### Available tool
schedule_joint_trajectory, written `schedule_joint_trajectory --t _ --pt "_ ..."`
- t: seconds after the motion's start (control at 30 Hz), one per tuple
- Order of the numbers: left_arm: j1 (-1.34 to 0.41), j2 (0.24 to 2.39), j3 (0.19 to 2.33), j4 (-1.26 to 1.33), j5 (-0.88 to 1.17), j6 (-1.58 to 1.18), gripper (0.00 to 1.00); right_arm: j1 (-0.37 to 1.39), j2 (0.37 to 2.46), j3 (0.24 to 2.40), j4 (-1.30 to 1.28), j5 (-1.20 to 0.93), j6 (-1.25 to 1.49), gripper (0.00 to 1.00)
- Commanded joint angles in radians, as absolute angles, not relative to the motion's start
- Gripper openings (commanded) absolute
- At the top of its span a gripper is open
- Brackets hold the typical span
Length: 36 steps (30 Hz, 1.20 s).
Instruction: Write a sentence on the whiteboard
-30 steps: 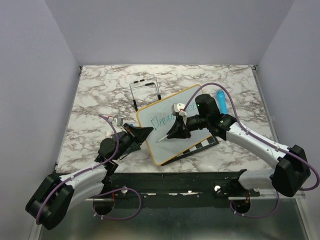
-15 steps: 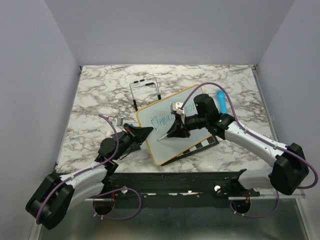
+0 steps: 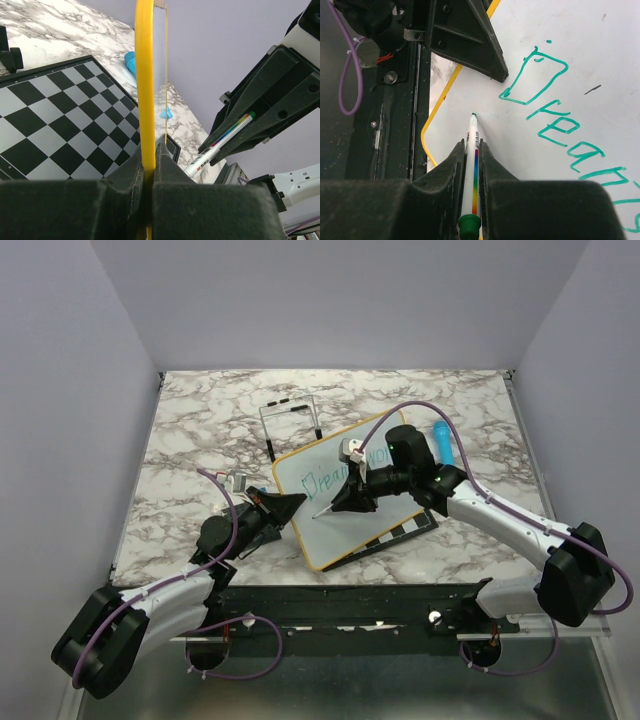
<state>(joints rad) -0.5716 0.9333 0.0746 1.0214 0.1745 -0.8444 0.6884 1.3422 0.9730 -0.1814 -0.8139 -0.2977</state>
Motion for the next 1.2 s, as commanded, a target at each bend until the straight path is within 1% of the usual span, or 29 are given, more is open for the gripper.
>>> schedule_joint_trajectory --t 0.0,0.7,0.97,1.17 --pt "-0.577 0.927 0.069 1.002 0.16 -0.761 0.0 0.696 1.361 0.993 -0.169 -0.787 -0.287 0.01" --pt "-0.577 0.896 0.069 0.966 0.152 -0.739 0.0 0.693 1.374 0.925 -0.334 -0.851 -0.373 0.01" --pt "-0.577 0.903 0.069 0.968 0.153 -0.733 0.0 0.693 1.367 0.956 -0.351 -0.88 -0.379 0.01" --pt "-0.575 0.928 0.074 0.989 0.161 -0.736 0.0 0.692 1.348 1.046 -0.331 -0.873 -0.345 0.01"
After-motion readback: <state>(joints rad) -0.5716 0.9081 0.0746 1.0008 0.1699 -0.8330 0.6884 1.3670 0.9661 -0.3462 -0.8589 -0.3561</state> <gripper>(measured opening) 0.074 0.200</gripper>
